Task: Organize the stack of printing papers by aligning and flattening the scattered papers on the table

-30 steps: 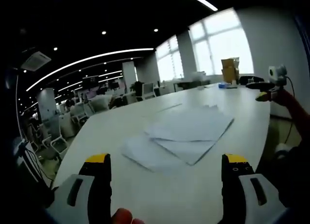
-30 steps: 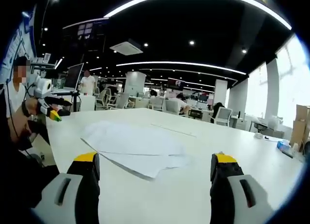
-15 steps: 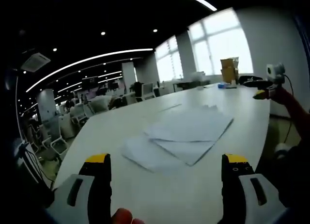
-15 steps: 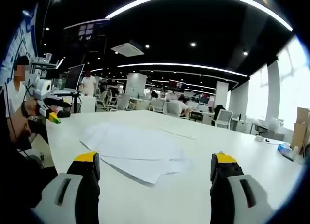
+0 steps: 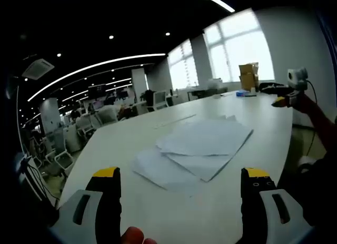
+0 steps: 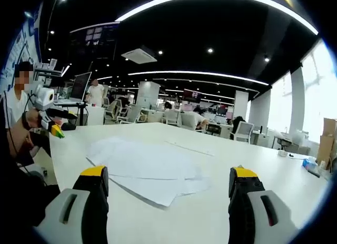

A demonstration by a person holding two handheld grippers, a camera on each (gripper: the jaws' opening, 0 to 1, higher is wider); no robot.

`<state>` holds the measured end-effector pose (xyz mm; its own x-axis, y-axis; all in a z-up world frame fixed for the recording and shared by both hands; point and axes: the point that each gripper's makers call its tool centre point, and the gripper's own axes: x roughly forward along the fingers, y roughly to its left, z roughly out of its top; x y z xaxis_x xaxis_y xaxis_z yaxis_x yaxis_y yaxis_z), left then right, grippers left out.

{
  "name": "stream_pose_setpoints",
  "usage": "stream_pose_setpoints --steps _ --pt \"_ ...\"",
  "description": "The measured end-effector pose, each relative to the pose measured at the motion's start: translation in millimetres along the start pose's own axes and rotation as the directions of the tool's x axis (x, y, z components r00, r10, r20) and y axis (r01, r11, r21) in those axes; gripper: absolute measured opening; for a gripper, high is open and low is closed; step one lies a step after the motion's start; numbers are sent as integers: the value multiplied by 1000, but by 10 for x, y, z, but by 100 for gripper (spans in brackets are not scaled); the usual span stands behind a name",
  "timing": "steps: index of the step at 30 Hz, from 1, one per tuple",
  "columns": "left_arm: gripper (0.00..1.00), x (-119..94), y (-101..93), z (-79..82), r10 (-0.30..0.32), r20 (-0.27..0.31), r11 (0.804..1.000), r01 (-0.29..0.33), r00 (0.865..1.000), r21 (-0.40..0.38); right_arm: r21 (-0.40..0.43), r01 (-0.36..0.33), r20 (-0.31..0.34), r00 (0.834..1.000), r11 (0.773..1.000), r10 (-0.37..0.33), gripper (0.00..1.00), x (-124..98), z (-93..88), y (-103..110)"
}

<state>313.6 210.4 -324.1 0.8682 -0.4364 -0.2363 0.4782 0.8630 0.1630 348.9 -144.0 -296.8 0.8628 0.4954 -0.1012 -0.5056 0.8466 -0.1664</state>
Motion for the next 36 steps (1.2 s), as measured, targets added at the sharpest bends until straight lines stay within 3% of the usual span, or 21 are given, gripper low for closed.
stream_pose_setpoints --steps 36 --pt "97 -33 -23 38 -3 9 1000 3 1000 17 -9 -18 33 999 1000 19 90 207 191 100"
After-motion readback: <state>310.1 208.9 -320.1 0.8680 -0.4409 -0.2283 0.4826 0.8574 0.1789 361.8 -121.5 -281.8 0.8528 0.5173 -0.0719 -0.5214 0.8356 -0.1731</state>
